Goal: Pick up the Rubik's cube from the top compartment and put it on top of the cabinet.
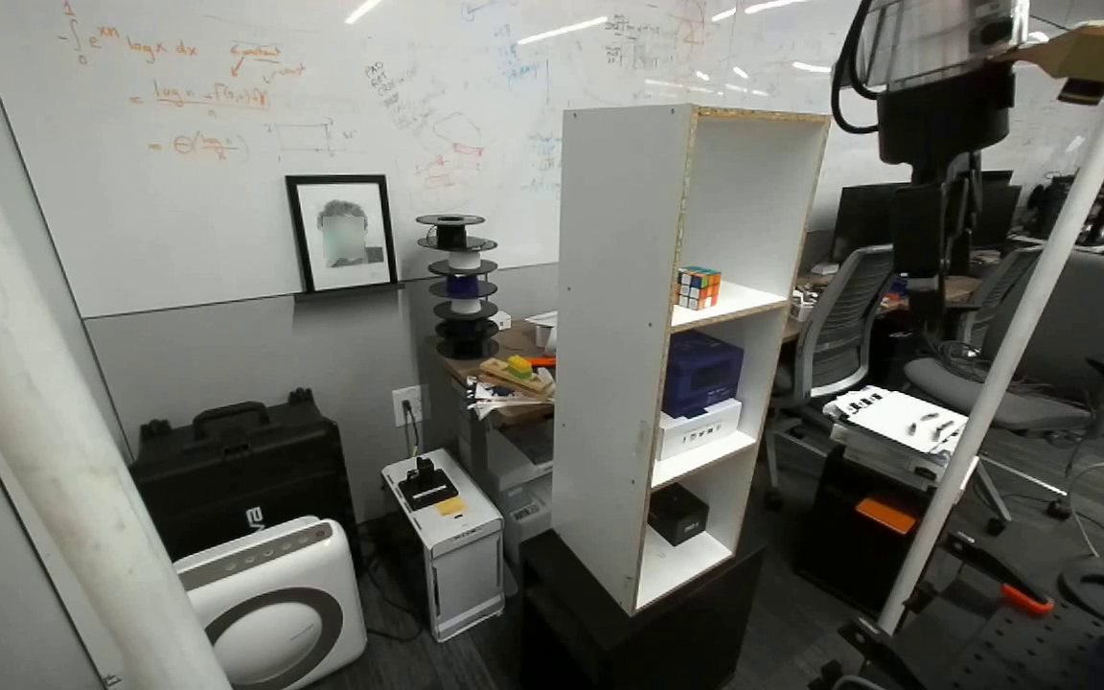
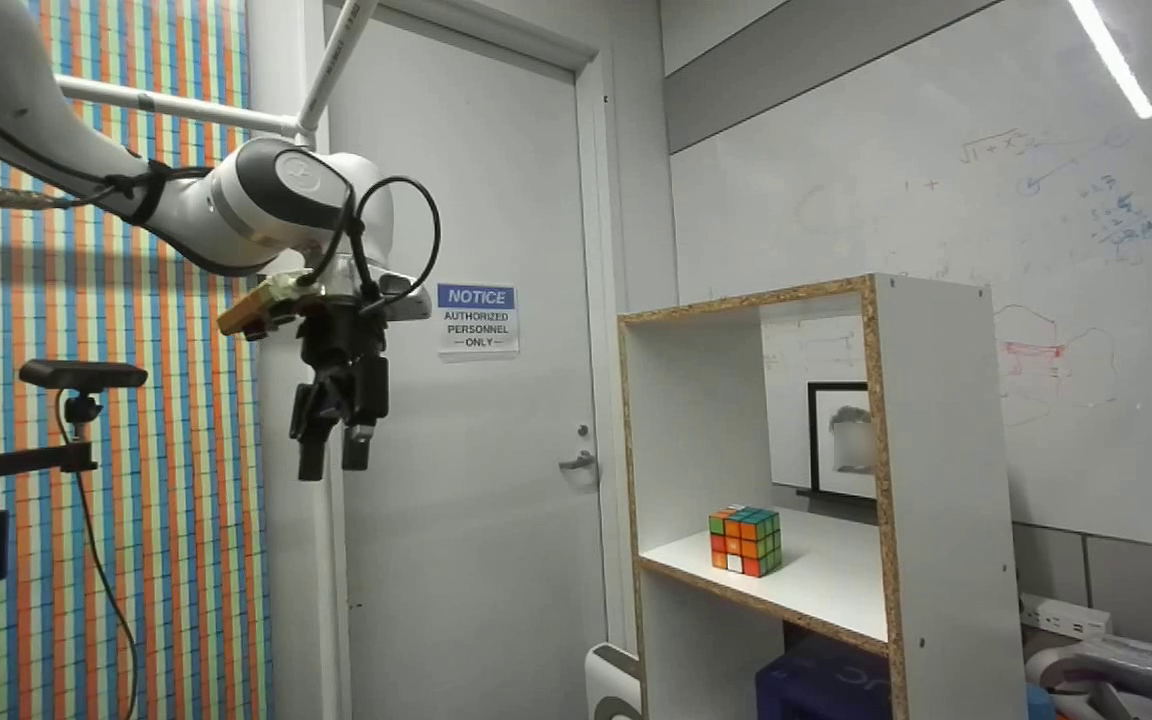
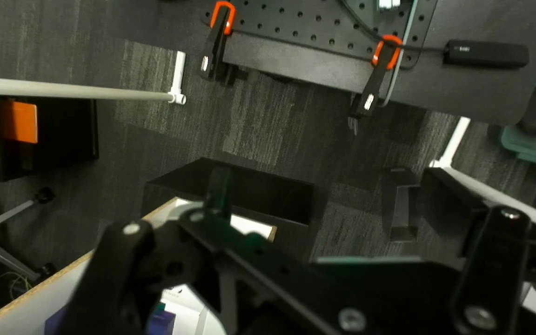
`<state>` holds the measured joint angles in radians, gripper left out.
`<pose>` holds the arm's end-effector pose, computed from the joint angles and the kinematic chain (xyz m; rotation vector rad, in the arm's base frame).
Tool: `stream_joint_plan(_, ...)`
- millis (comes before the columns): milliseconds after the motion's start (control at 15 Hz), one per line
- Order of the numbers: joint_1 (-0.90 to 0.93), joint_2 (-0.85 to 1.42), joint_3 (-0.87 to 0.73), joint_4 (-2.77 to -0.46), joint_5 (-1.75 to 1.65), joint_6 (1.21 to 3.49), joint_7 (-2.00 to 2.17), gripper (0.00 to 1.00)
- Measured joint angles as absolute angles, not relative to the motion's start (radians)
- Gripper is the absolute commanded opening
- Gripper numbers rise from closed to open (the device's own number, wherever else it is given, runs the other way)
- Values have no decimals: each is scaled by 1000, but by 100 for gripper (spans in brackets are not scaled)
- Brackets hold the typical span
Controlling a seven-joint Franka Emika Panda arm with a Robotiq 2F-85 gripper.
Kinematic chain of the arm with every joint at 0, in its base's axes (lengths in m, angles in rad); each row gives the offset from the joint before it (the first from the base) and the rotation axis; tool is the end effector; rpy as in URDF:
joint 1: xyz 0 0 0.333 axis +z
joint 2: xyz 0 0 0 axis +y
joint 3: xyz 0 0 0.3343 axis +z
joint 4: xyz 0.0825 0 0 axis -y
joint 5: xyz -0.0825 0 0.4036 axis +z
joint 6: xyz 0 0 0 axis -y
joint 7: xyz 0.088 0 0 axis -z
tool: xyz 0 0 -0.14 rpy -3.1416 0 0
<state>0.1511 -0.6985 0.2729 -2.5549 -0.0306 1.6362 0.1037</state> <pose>0.2901 0.1266 0.4449 2.8551 0.3490 -0.2686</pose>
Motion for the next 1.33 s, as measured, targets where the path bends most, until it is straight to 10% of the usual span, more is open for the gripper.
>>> stream_joint_plan(1333,-5,-300,-165,-2664,17,2840,-106,100)
